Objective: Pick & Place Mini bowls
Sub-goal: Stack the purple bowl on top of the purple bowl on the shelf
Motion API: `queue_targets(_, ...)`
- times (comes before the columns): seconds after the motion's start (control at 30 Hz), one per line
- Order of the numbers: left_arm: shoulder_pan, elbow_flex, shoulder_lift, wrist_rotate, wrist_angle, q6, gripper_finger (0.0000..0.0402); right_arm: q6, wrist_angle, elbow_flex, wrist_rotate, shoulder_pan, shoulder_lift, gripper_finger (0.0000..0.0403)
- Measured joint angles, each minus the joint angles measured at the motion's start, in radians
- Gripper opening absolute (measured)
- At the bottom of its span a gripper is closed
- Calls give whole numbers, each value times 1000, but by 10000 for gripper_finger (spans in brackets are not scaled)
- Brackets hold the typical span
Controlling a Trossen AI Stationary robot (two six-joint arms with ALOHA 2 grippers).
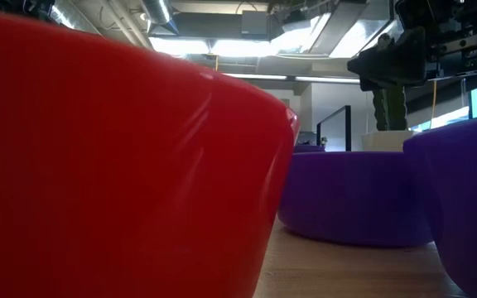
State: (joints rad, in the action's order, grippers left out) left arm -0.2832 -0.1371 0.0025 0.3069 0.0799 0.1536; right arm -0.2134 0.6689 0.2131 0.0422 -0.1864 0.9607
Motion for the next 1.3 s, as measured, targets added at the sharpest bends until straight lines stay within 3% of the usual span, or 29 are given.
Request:
queue_targets(0.9,0,0,0,0,2,-2,4,70,19,5,-8,-1,0,16)
queue_targets(1.07,0,0,0,0,-1,-2,6,87,-17,113,-138,-68,70,4)
queue_targets(1.3,0,0,0,0,-1,-2,5,55,-256,350,19,-156,305,11)
